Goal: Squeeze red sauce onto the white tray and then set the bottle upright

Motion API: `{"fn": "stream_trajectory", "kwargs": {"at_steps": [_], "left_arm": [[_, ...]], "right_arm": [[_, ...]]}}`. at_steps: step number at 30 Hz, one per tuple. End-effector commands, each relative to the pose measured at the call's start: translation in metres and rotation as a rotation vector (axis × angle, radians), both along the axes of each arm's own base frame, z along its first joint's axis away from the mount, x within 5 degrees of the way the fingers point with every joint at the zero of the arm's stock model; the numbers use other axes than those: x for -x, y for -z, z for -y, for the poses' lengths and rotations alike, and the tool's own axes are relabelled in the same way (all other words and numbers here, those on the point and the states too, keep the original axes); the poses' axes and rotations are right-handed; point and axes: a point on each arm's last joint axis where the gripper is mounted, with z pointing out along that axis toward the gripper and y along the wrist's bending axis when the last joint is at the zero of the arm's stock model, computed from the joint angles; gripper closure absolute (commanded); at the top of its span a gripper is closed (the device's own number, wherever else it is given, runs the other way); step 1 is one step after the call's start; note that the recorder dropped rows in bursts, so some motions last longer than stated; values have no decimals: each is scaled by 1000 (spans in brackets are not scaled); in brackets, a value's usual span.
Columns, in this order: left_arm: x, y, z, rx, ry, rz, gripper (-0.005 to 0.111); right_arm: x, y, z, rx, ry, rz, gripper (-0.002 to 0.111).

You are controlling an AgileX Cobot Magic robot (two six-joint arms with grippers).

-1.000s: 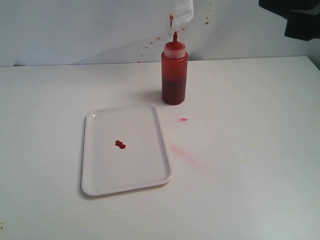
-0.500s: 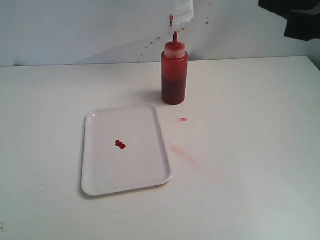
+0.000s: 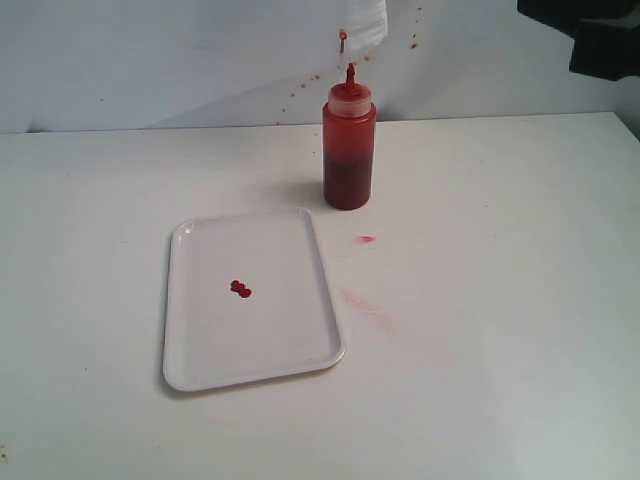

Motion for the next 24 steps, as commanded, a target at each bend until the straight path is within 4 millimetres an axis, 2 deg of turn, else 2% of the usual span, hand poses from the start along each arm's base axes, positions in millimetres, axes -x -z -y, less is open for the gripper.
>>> {"fn": "stream_trajectory", "kwargs": {"at_steps": [1, 4, 18, 24], "left_arm": [[-3, 26, 4, -154, 29, -72, 107], [-5, 41, 5, -160, 30, -114, 107], [-3, 54, 4, -256, 36, -243, 107], [-4, 55, 2, -304, 6, -235, 107]], "right_arm": [[1, 0, 0, -8, -1, 1, 108], [1, 0, 0, -8, -1, 1, 108], [1, 0, 0, -8, -1, 1, 108], [1, 0, 0, -8, -1, 1, 108]]}}
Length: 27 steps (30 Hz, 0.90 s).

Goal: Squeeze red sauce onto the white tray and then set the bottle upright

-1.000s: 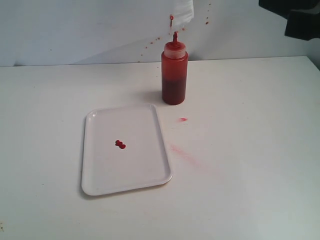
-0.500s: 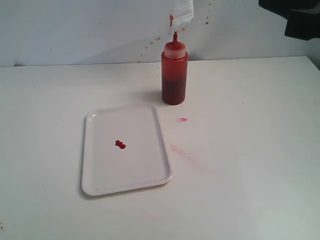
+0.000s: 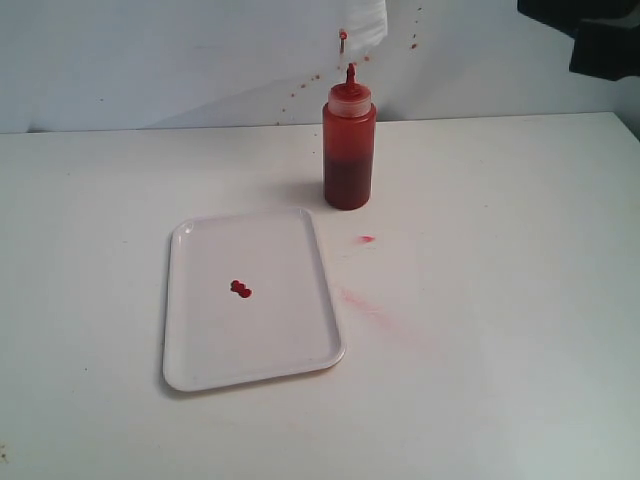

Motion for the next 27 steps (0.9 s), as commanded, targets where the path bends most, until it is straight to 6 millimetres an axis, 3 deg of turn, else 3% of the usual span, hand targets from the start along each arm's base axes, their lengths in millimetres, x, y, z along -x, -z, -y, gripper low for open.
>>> {"fn": "stream_trajectory", "kwargs": {"at_steps": [1, 15, 27], "left_arm": [[-1, 1, -3, -34, -42, 9, 107], [-2, 2, -25, -33, -442, 0, 107], [-1, 8, -24, -41, -427, -67, 107]], "right_arm": [[1, 0, 0, -8, -1, 1, 108], [1, 0, 0, -8, -1, 1, 108], [1, 0, 0, -8, -1, 1, 108]]}}
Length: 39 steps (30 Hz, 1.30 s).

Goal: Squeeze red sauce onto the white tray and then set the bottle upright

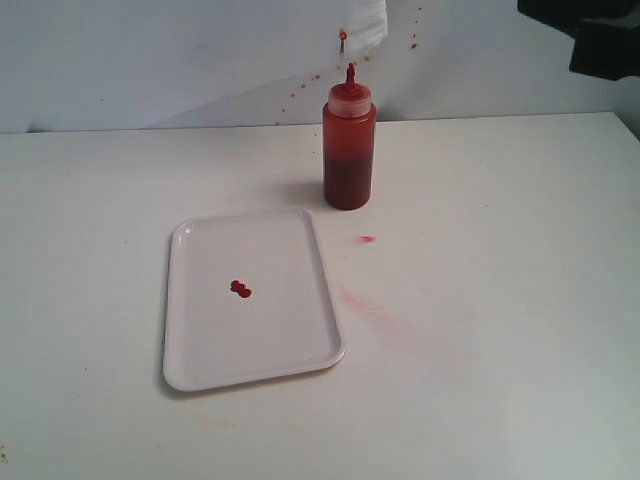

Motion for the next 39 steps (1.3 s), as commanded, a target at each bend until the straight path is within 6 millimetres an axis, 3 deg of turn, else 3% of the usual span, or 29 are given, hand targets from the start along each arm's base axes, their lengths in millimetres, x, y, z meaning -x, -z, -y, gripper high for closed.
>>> {"fn": "stream_trajectory", "kwargs": {"at_steps": [1, 39], "left_arm": [[0, 2, 2, 1, 32, -4, 107], [0, 2, 5, -2, 91, -3, 107]], "right_arm": [[1, 0, 0, -8, -1, 1, 108], [1, 0, 0, -8, -1, 1, 108]]}}
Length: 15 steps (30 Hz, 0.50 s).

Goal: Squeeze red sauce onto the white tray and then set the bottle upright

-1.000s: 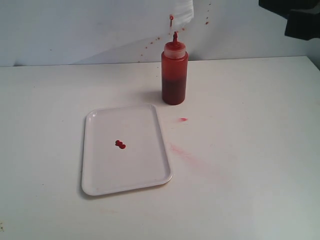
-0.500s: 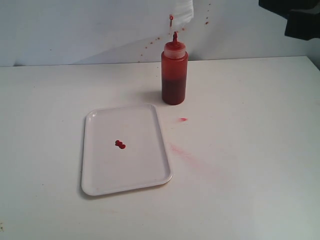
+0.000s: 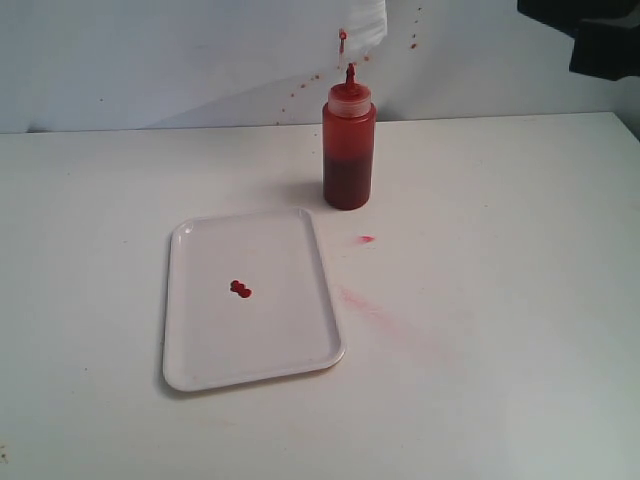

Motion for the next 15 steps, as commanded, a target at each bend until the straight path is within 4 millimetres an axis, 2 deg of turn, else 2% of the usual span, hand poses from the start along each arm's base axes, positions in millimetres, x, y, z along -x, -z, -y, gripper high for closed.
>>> {"fn": "stream_trajectory", "kwargs": {"at_steps": [1, 7, 10, 15], "left_arm": [[0, 1, 0, -1, 5, 6, 107], [0, 1, 0, -1, 5, 6, 107], [0, 1, 0, -5, 5, 6, 107], [0, 1, 0, -5, 5, 6, 107]], "right_arm": [[1, 0, 0, -6, -2, 2, 108], [3, -4, 5, -9, 52, 17, 108], [23, -7, 15, -53, 95, 22, 108], [76, -7, 45, -112, 309, 161, 108]]}}
